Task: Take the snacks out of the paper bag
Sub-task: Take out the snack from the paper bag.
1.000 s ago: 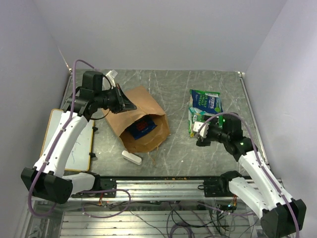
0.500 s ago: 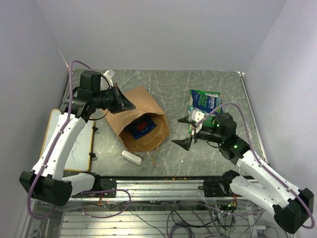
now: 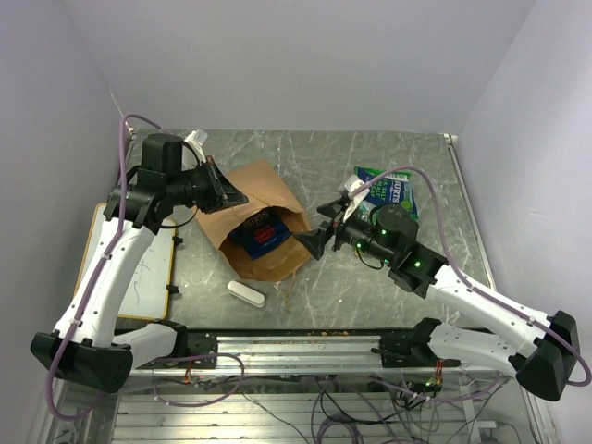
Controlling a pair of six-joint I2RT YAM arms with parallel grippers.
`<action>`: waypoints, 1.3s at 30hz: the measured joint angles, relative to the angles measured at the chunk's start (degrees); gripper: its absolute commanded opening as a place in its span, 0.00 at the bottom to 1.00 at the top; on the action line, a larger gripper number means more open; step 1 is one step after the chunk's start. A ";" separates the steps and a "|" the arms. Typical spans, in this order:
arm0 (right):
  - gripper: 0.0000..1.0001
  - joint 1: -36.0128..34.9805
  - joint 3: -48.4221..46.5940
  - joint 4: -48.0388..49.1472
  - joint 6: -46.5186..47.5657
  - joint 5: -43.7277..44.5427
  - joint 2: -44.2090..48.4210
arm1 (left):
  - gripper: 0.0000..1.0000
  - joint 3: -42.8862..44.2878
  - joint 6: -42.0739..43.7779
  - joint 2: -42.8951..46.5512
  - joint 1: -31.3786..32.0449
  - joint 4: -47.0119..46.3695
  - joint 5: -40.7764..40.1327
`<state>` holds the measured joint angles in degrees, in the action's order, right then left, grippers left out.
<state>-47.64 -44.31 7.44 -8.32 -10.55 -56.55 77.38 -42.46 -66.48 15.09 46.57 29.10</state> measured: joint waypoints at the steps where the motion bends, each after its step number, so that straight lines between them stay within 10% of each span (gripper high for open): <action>1: 1.00 0.07 0.61 0.87 -1.44 1.86 -0.33 | 0.07 0.00 0.00 0.15 0.00 0.00 -0.15; 20: 1.00 -17.81 3.08 7.45 37.18 6.36 -23.32 | 0.07 -0.20 -0.42 1.27 0.00 -1.11 -0.37; 39: 0.83 -12.74 -6.88 5.81 61.77 1.70 -36.02 | 0.07 -1.77 7.63 0.94 -0.02 2.97 1.22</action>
<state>-60.38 -51.20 13.26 53.45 -8.84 -92.58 75.61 -34.83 -65.54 15.07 49.54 30.33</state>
